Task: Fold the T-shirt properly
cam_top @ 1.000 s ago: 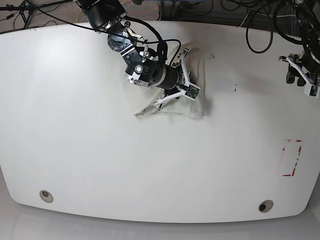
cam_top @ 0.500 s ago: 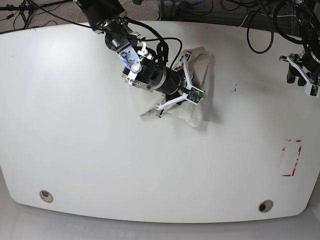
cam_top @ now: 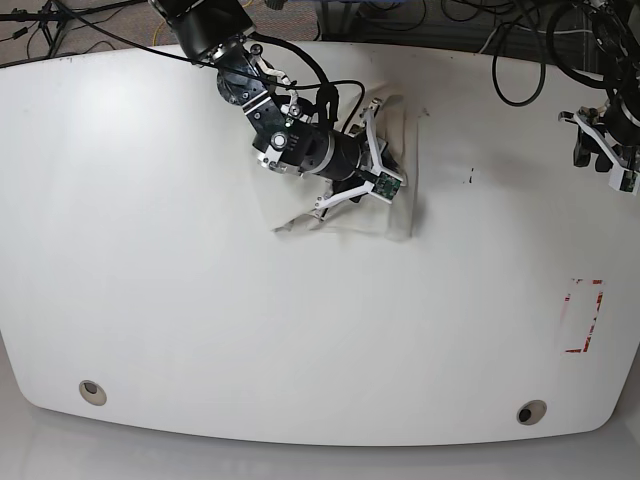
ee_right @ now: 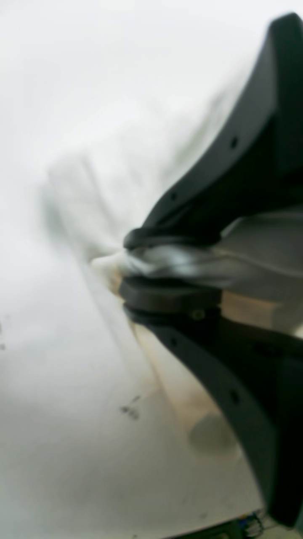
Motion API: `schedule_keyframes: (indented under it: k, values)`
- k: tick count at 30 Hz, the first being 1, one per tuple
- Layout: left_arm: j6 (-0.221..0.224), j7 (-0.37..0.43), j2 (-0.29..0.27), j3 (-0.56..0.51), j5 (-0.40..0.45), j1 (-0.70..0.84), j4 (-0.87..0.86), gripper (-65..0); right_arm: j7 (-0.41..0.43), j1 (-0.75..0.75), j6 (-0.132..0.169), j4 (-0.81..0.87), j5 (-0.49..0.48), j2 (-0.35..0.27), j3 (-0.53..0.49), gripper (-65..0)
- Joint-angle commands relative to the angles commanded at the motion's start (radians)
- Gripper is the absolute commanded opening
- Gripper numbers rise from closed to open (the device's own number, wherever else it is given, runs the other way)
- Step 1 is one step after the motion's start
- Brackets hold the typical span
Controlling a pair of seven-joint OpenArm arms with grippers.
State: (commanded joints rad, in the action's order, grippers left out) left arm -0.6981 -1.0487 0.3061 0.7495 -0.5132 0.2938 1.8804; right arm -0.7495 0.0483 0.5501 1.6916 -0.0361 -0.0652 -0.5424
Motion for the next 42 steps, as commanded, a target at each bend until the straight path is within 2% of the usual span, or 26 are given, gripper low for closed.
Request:
schedule_keyframes:
  k: [2, 6, 12, 19, 27, 42]
  values:
    - [0.000, 0.000, 0.000, 0.000, 0.000, 0.000, 0.000, -42.8, 0.000, -0.002, 0.000, 0.003, 0.000, 0.000, 0.000, -54.5]
    - [0.000, 0.000, 0.002, 0.000, 0.000, -0.002, -0.002, -42.8, 0.000, 0.003, 0.000, 0.014, 0.000, 0.000, -0.002, -65.0]
    - [0.000, 0.000, 0.002, 0.000, 0.000, -0.003, -0.002, -42.8, -0.008, 0.005, 0.000, 0.115, 0.000, -0.003, 0.000, -65.0]
    - [0.000, 0.000, 0.005, -0.031, 0.002, -0.002, -0.002, -42.8, -0.118, 0.051, 0.000, 0.236, 0.000, 0.002, 0.000, -65.0]
    - [0.000, 0.000, 0.006, -0.078, 0.005, 0.002, -0.002, -42.8, -0.112, 0.103, 0.000, 0.199, 0.000, 0.020, 0.000, -65.0]
    - [0.000, 0.000, 0.002, -0.080, 0.002, 0.023, -0.002, -42.8, 0.048, 0.157, -0.005, -0.006, 0.000, 0.071, 0.002, -64.8]
